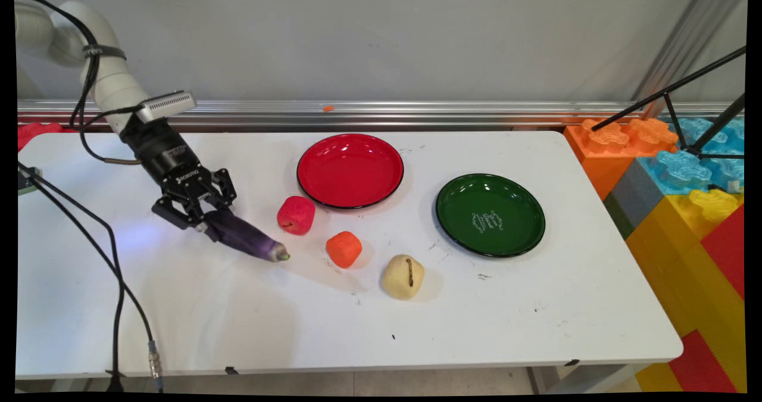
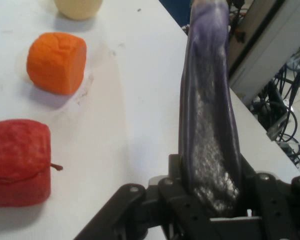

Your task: Place the picked object on the table

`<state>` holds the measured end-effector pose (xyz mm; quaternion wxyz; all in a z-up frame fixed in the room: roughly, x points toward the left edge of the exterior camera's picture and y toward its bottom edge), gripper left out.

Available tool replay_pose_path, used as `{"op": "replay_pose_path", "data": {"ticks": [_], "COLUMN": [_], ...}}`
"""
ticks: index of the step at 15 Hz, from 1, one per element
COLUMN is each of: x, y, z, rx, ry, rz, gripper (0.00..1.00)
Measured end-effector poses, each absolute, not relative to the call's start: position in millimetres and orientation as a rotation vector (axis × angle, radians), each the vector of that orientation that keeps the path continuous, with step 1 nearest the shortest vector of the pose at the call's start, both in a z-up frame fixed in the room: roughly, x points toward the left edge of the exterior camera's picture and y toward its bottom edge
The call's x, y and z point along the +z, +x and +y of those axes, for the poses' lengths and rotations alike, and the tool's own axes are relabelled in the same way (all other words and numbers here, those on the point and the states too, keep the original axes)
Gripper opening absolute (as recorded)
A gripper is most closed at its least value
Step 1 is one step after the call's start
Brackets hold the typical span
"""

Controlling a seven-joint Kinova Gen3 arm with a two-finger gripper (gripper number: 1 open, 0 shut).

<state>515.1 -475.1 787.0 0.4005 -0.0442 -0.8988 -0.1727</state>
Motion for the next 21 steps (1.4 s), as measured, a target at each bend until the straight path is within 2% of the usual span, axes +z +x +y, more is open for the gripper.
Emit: {"op": "replay_pose_path", "data": {"ticks": [15, 16, 21], "x": [752.9, 751.6, 744.7], "y": [480.0, 479.4, 477.9], "z": [-489.7, -491.1, -497.0], "rx": [-0.41, -0.407, -0.402], "ry": [-0.082, -0.082, -0.082], "rz": [-2.284, -2.284, -2.29], "gripper": [0.0, 1.0, 1.0]}}
